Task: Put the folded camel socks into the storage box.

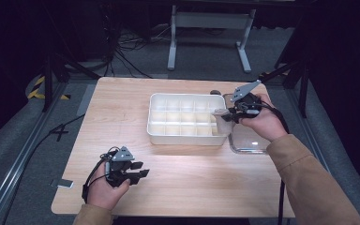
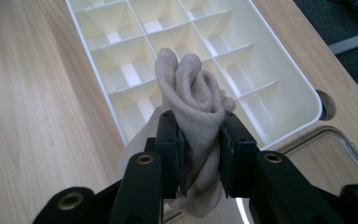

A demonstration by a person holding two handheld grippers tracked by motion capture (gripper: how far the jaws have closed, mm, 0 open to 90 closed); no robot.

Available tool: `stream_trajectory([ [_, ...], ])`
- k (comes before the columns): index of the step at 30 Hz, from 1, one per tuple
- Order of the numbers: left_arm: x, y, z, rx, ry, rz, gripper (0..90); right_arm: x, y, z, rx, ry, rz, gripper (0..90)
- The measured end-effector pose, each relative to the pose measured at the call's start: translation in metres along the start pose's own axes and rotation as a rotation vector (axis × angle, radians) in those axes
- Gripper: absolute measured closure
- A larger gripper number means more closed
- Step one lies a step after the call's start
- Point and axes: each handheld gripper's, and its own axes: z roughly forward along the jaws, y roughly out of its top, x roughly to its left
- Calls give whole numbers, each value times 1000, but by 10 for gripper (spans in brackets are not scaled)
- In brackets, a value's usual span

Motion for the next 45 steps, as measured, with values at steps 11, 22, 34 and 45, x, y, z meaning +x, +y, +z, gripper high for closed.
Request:
stream_trajectory([
  [11, 1, -4, -2, -2, 8, -15, 595, 1, 2, 18, 25, -43, -99, 716],
  [22, 0, 0, 2, 2, 0, -6, 589, 7, -3, 41, 78, -53, -132, 711],
  [34, 0, 3, 4, 2, -11, 2, 576, 15, -5, 61, 153, -59, -100, 709],
  [45, -1, 4, 7, 3, -16, -2, 572, 13, -9, 73, 213, -65, -18, 710],
])
